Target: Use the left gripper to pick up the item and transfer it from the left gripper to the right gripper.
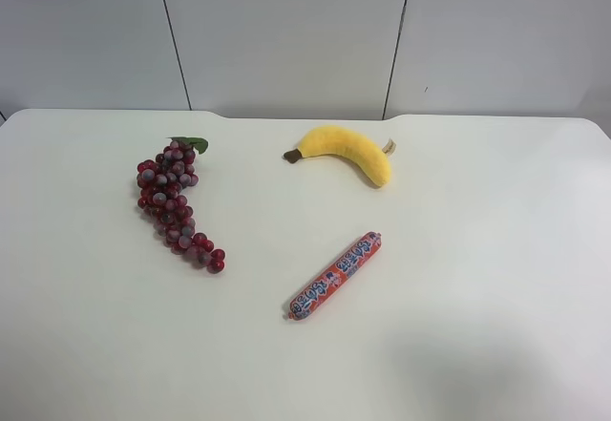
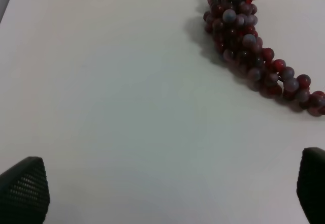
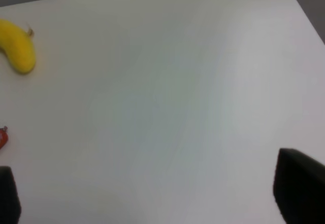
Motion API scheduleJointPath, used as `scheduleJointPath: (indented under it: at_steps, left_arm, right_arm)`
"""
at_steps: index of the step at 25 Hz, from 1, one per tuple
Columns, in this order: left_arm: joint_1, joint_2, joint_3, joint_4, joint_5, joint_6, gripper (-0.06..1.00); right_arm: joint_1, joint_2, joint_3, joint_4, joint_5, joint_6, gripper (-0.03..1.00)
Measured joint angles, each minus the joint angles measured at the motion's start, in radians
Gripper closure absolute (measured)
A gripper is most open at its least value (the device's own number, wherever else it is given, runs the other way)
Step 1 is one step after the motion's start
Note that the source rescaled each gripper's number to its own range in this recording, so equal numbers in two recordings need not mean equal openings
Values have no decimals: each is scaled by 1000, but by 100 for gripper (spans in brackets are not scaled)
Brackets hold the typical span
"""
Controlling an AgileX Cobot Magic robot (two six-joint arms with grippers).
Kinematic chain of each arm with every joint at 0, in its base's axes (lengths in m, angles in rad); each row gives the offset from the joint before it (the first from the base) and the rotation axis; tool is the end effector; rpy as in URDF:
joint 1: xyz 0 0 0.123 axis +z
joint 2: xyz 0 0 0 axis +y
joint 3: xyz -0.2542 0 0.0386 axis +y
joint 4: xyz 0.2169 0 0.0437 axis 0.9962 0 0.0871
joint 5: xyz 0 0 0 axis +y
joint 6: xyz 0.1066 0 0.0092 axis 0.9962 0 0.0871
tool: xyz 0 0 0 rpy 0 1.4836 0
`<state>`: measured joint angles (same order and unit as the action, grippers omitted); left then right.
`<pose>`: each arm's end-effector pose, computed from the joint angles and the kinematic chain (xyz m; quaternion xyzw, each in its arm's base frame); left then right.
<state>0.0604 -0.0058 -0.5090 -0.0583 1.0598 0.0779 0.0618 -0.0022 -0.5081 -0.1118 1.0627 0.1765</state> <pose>0.0090 -0.0049 0.2577 0.0088 0.8487 0.0074 0.5287 0.0095 -0.0099 0.2575 0.0512 0.8482 0.0069 0.5272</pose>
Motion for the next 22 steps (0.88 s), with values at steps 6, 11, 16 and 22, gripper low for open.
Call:
scheduleJointPath:
  at_steps: [6,11,16,22]
  left_arm:
    - [0,76,-21,-10,15,-30,-6]
    - [0,257,-123,-11,29,-53,-6]
    - [0,494,-202,6,28,-59,-6]
    - [-18,770,-251,28,-33,-159,-6]
  right_arm:
    - [0,0,0,0,0,0,-3]
    - [0,0,0,0,0,0,-3]
    - [0,0,0,0,0,0,-3]
    - [0,0,0,0,0,0,-3]
